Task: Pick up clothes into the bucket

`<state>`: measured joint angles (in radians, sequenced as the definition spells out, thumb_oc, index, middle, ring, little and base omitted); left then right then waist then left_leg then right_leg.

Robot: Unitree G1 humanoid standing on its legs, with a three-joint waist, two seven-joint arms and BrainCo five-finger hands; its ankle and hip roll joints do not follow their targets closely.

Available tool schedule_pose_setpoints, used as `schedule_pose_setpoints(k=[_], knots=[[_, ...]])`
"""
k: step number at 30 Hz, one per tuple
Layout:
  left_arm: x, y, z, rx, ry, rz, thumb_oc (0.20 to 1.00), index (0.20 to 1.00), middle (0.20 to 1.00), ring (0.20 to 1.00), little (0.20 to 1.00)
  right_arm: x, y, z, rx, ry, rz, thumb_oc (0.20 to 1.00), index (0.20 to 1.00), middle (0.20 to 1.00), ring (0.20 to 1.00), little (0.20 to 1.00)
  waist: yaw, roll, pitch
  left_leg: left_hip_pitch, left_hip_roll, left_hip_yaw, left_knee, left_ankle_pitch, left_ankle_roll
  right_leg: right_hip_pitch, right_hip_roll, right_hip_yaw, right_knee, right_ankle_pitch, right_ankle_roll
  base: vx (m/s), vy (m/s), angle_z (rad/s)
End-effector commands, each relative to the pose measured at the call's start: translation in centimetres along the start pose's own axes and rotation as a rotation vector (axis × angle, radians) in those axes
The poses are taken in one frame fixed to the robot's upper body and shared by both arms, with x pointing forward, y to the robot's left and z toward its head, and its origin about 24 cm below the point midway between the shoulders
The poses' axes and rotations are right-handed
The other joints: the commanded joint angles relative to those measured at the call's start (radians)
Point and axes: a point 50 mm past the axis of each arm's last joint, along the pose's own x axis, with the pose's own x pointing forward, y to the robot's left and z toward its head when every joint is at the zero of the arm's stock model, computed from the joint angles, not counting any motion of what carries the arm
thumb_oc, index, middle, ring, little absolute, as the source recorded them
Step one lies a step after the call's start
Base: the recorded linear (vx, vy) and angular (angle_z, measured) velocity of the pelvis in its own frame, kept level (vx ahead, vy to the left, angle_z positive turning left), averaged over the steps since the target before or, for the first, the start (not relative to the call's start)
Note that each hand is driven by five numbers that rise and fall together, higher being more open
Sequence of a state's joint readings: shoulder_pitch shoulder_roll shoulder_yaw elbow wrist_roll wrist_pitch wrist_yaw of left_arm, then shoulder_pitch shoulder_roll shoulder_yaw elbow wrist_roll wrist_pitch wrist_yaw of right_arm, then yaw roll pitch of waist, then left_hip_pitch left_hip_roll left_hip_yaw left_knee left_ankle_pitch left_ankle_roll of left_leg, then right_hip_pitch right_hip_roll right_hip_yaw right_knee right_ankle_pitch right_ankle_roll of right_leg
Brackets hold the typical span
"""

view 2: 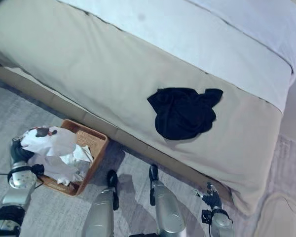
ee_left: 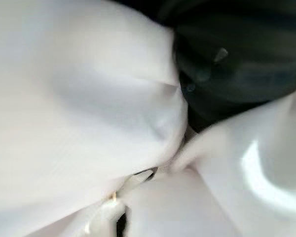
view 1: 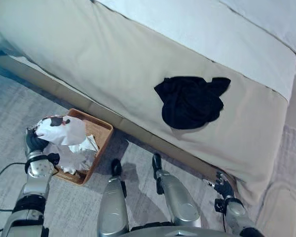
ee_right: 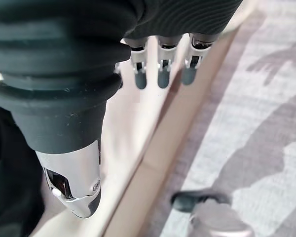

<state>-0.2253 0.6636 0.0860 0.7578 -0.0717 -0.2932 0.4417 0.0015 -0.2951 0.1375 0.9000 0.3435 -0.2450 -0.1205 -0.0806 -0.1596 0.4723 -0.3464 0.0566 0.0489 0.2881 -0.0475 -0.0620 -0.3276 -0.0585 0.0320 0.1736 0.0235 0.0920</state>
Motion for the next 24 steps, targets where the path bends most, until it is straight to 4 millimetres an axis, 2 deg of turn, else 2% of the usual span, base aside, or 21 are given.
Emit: schedule_pose_setpoints(k=[1, 2, 4, 5, 9, 10, 11, 13, 14, 19, 20, 21, 22, 23, 24], knots=[[1.4, 2.6, 1.4, 0.04, -0.081, 0.084, 0.2, 0.2, 0.2, 0.2, 0.2, 0.0, -0.2, 1.7, -0.023, -0.116, 0.0, 1.0, 1.0, 1.0, 1.0, 1.0, -0.006, -0.034, -0.013, -0.065, -0.033, -0.033, 0.142, -0.075, 0.041, -0.02, -0.074, 0.018, -0.015, 0.058, 0.076, -0.08, 0.077, -0.1], [2.5, 2.7, 2.7, 0.052, -0.105, 0.096, 0.2, 0.2, 0.2, 0.2, 0.2, 0.0, -0.4, 2.4, 0.003, -0.149, -0.014, 1.0, 1.0, 1.0, 1.0, 1.0, -0.013, -0.037, 0.026, -0.118, -0.039, -0.049, 0.21, -0.1, 0.049, -0.061, -0.073, 0.014, 0.051, 0.037, 0.072, -0.09, 0.072, -0.04], [3.4, 2.8, 4.1, 0.053, -0.14, 0.109, 0.2, 0.2, 0.2, 0.2, 0.2, 0.0, -0.6, 3.0, 0.03, -0.182, -0.029, 1.0, 1.0, 1.0, 1.0, 1.0, -0.025, -0.036, 0.048, -0.186, -0.05, -0.063, 0.266, -0.119, 0.059, -0.117, -0.077, 0.004, 0.106, 0.019, 0.069, -0.09, 0.073, 0.1], [3.4, 2.8, 4.1, 0.052, -0.14, 0.109, 0.2, 0.2, 0.2, 0.2, 0.2, 0.0, -0.6, 3.0, 0.03, -0.182, -0.029, 1.0, 1.0, 1.0, 1.0, 1.0, -0.026, -0.035, 0.048, -0.188, -0.05, -0.064, 0.268, -0.12, 0.059, -0.119, -0.077, 0.003, 0.108, 0.019, 0.069, -0.05, 0.069, 0.25], [4.9, 3.2, 7.6, 0.034, -0.235, 0.144, 0.2, 0.2, 0.2, 0.2, 0.2, -0.1, -1.9, 3.8, 0.08, -0.228, -0.093, 1.0, 1.0, 1.0, 1.0, 1.0, -0.053, -0.038, 0.048, -0.374, -0.066, -0.088, 0.386, -0.151, 0.071, -0.28, -0.076, -0.004, 0.191, 0.0, 0.066, -0.04, 0.053, 0.21], [4.9, 3.2, 7.6, 0.033, -0.235, 0.145, 0.2, 0.2, 0.2, 0.2, 0.2, -0.1, -1.9, 3.9, 0.08, -0.228, -0.093, 1.0, 1.0, 1.0, 1.0, 1.0, -0.053, -0.037, 0.048, -0.376, -0.066, -0.089, 0.388, -0.152, 0.071, -0.281, -0.076, -0.005, 0.192, 0.0, 0.066, -0.05, 0.015, 0.07], [5.6, 4.1, 8.5, 0.047, -0.252, 0.173, 0.2, 0.2, 0.2, 0.2, 0.2, -0.1, -2.1, 4.4, 0.098, -0.251, -0.106, 1.0, 1.0, 1.0, 1.0, 1.0, -0.063, -0.043, 0.048, -0.441, -0.066, -0.098, 0.422, -0.157, 0.071, -0.34, -0.072, -0.007, 0.214, -0.002, 0.066, -0.04, 0.026, 0.1], [5.9, 4.5, 8.8, 0.055, -0.256, 0.184, 0.2, 0.2, 0.2, 0.2, 0.2, 0.1, -2.1, 4.8, 0.104, -0.264, -0.108, 1.0, 1.0, 1.0, 1.0, 1.0, -0.065, -0.047, 0.048, -0.473, -0.063, -0.1, 0.443, -0.162, 0.073, -0.366, -0.068, -0.007, 0.224, -0.004, 0.065, -0.03, 0.021, 0.1], [6.1, 5.2, 9.6, 0.057, -0.285, 0.205, 0.2, 0.2, 0.2, 0.2, 0.2, 0.0, -2.2, 5.4, 0.122, -0.295, -0.11, 1.0, 1.0, 1.0, 1.0, 1.0, -0.069, -0.055, 0.048, -0.531, -0.059, -0.102, 0.477, -0.17, 0.075, -0.419, -0.062, -0.006, 0.245, -0.006, 0.063, 0.0, 0.0, 0.0], [6.4, 5.6, 9.7, 0.037, -0.262, 0.233, 0.2, 0.2, 0.2, 0.2, 0.2, -0.1, -2.2, 6.1, 0.164, -0.332, -0.118, 1.0, 1.0, 1.0, 1.0, 1.0, -0.076, -0.06, 0.048, -0.631, -0.056, -0.109, 0.527, -0.182, 0.078, -0.508, -0.055, -0.009, 0.28, -0.011, 0.06, 0.01, 0.005, -0.04], [6.3, 5.5, 9.1, 0.05, -0.237, 0.222, 0.2, 0.2, 0.2, 0.2, 0.2, -0.3, -2.2, 5.9, 0.167, -0.33, -0.118, 1.0, 1.0, 1.0, 1.0, 1.0, -0.073, -0.057, 0.048, -0.62, -0.052, -0.117, 0.541, -0.221, 0.076, -0.505, -0.047, -0.01, 0.299, -0.043, 0.064, 0.08, 0.037, 0.01], [6.4, 5.5, 8.0, 0.069, -0.176, 0.201, 0.2, 0.2, 0.2, 0.2, 0.2, -0.2, -2.0, 6.2, 0.171, -0.337, -0.113, 1.0, 1.0, 1.0, 1.0, 1.0, -0.075, -0.055, 0.048, -0.646, -0.049, -0.118, 0.559, -0.225, 0.078, -0.534, -0.041, -0.003, 0.309, -0.042, 0.062, 0.08, 0.037, -0.01], [6.4, 5.5, 8.0, 0.068, -0.176, 0.201, 0.542, 0.542, 0.542, 0.542, 0.542, -0.2, -2.0, 6.2, 0.171, -0.337, -0.113, 1.0, 1.0, 1.0, 1.0, 1.0, -0.075, -0.054, 0.048, -0.647, -0.049, -0.119, 0.56, -0.225, 0.078, -0.535, -0.04, -0.003, 0.309, -0.042, 0.062, 0.0, 0.043, -0.01], [6.4, 5.5, 7.1, 0.092, -0.133, 0.194, 1.0, 1.0, 1.0, 1.0, 1.0, -0.2, -1.9, 6.4, 0.171, -0.344, -0.113, 1.0, 1.0, 1.0, 1.0, 1.0, -0.077, -0.057, 0.048, -0.655, -0.044, -0.112, 0.569, -0.229, 0.079, -0.55, -0.035, 0.001, 0.316, -0.042, 0.061, 0.0, 0.047, -0.07], [6.4, 5.4, 5.9, 0.096, -0.047, 0.188, 1.0, 1.0, 1.0, 1.0, 1.0, 0.0, -1.6, 6.6, 0.169, -0.34, -0.102, 1.0, 1.0, 1.0, 1.0, 1.0, -0.079, -0.062, 0.048, -0.663, -0.037, -0.109, 0.583, -0.235, 0.084, -0.561, -0.025, 0.007, 0.32, -0.04, 0.057, 0.0, 0.046, -0.09]])
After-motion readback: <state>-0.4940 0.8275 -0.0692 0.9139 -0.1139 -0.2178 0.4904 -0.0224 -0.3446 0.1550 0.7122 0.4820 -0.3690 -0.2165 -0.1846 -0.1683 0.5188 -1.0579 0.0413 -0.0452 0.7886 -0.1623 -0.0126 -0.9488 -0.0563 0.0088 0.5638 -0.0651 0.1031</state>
